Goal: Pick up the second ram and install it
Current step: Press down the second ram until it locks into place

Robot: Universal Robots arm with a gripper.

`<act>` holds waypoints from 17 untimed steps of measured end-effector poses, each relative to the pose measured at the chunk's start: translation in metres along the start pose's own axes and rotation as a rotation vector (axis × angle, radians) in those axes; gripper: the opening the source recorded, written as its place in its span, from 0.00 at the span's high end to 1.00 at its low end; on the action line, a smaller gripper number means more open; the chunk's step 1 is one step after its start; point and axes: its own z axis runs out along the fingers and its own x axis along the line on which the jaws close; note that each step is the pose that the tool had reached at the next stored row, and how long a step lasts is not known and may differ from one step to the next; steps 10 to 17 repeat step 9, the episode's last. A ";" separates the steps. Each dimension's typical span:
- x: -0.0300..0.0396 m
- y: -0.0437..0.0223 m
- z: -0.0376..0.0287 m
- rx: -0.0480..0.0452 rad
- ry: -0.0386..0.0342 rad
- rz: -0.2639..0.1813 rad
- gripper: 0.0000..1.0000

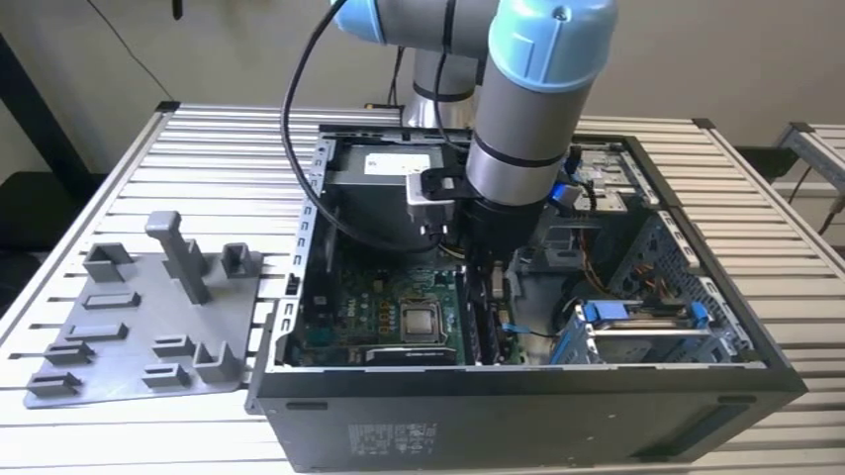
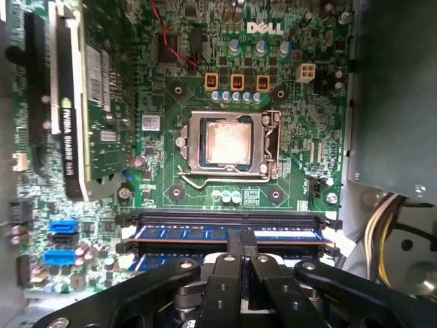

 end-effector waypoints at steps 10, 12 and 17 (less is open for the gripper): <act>-0.0002 0.0001 -0.0077 0.0000 0.0002 0.000 0.89; -0.0002 0.0001 -0.0077 0.0000 0.0002 0.000 0.89; -0.0002 0.0001 -0.0077 0.0000 0.0002 0.000 0.89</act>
